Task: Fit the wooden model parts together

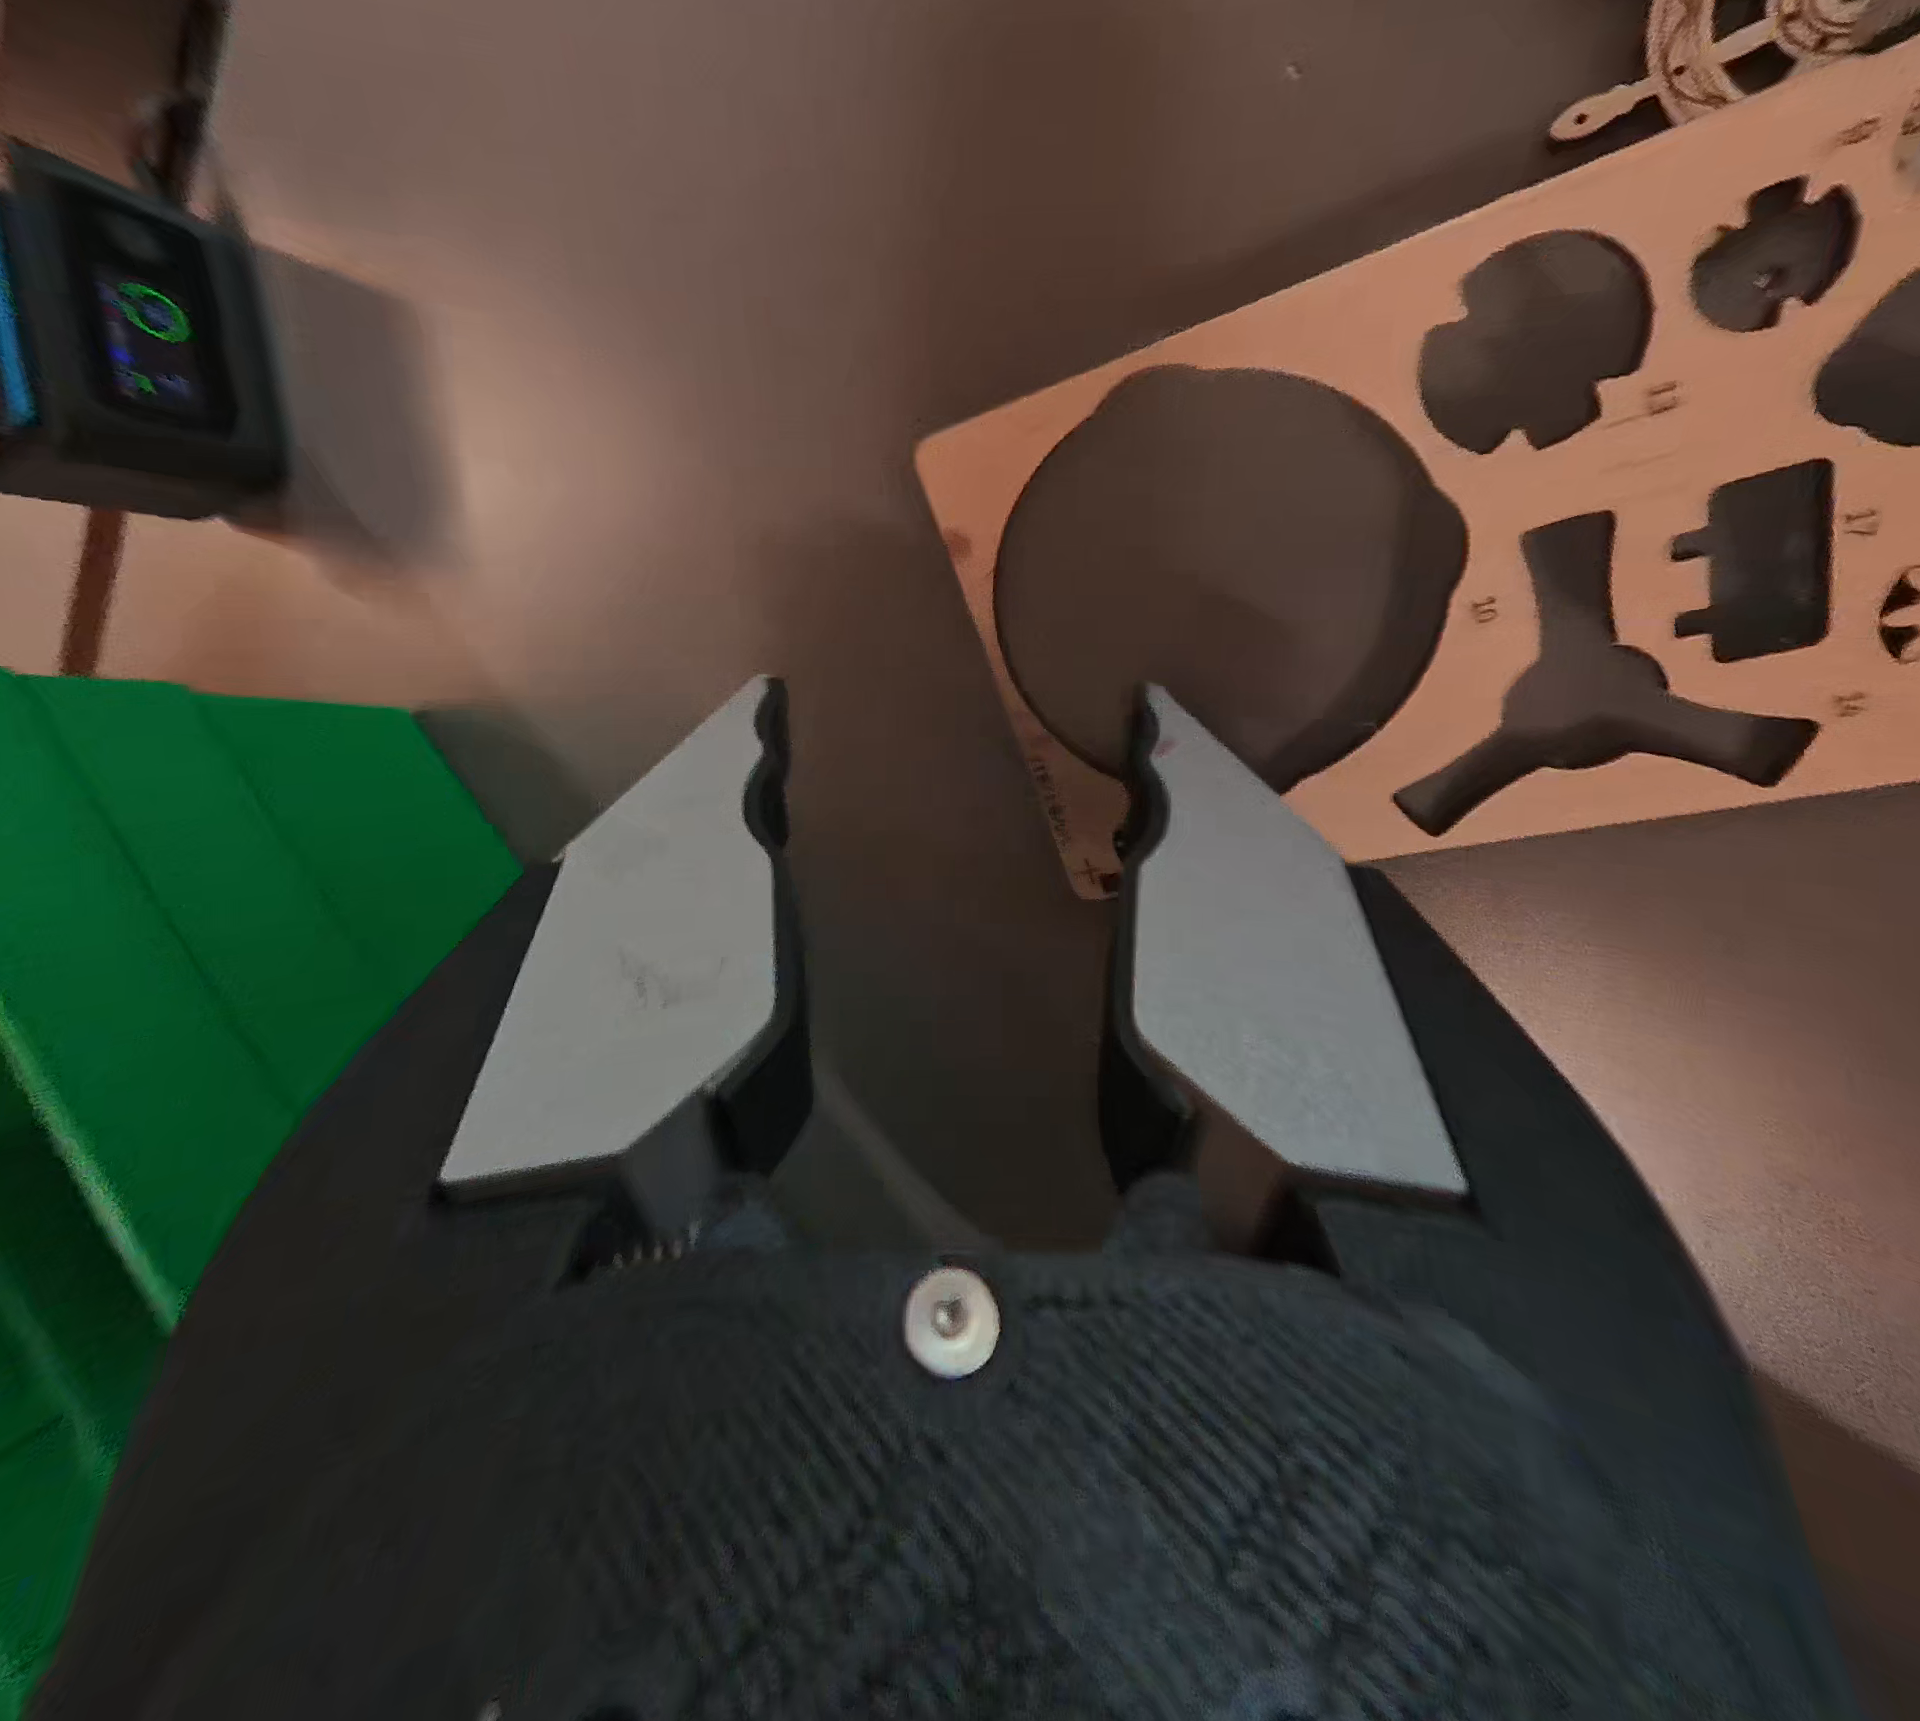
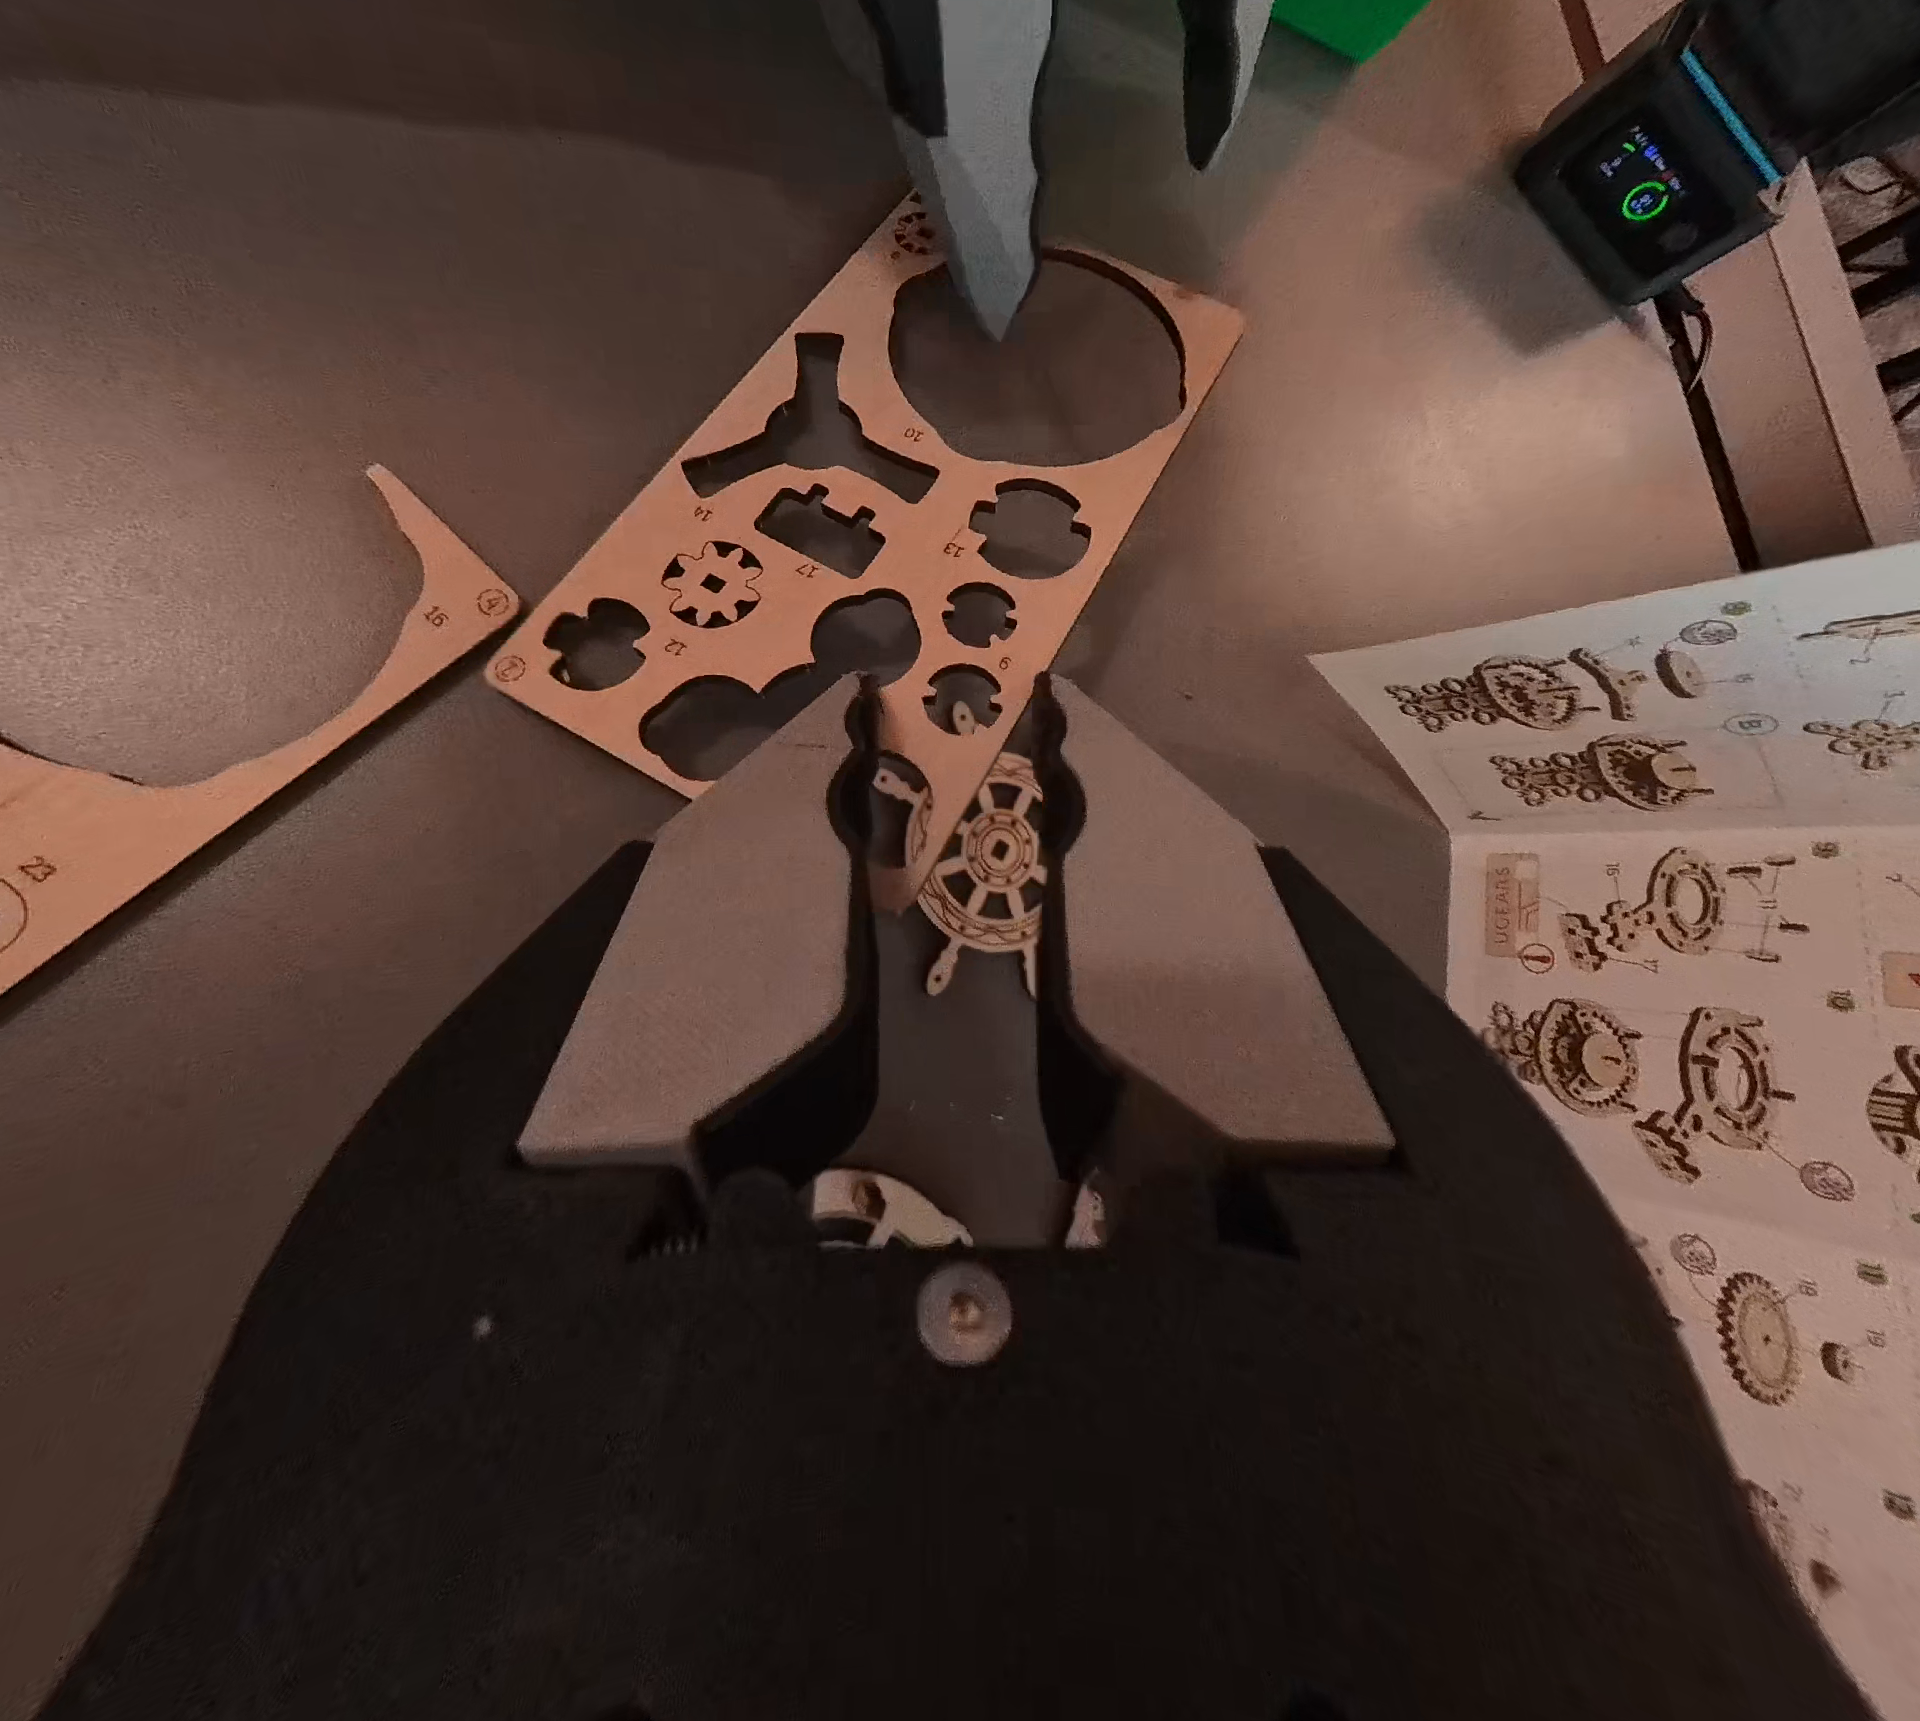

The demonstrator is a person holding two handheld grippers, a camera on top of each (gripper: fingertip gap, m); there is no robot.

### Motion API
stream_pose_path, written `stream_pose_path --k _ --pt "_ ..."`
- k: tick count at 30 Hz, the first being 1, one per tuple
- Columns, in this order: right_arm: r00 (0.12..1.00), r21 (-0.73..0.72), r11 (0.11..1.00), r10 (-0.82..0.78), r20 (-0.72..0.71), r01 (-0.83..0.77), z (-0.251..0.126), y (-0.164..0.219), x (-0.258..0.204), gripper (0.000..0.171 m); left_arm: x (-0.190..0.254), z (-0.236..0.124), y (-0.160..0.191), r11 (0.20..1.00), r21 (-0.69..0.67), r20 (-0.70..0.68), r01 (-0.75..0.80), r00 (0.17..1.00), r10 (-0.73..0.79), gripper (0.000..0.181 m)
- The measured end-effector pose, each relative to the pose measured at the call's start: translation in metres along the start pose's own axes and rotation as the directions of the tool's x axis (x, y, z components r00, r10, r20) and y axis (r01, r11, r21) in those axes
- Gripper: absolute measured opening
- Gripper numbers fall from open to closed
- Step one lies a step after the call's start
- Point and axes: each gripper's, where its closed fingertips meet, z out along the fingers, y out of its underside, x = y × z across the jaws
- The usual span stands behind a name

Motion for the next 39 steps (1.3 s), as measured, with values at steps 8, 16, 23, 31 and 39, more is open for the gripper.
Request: stream_pose_path --k 8,16,23,31,39 --pt "0.999 0.022 1.0 -0.003 -0.033 0.003 -0.002 -0.001 0.005 0.026 0.004 0.013 -0.009 0.997 0.032 0.038 0.077 0.996 -0.078 0.004" --pt "0.924 0.224 0.897 0.363 0.118 -0.381 -0.029 -0.013 0.031 0.056 -0.025 -0.055 -0.002 0.804 0.411 0.196 0.43 0.819 -0.539 0.0" --pt "0.67 0.269 0.658 0.486 0.562 -0.703 -0.049 -0.04 0.018 0.072 -0.027 -0.115 0.015 0.522 0.689 0.169 0.504 0.588 -0.791 0.0" --pt "0.721 0.306 0.735 0.344 0.602 -0.606 -0.058 -0.051 -0.004 0.0 0.001 -0.128 0.005 0.446 0.733 0.125 0.514 0.543 -0.831 0.0" --pt "0.744 0.283 0.82 0.237 0.625 -0.498 -0.083 -0.04 -0.01 0.0 0.023 -0.18 -0.014 0.776 0.56 0.301 0.291 0.801 -0.518 0.058"
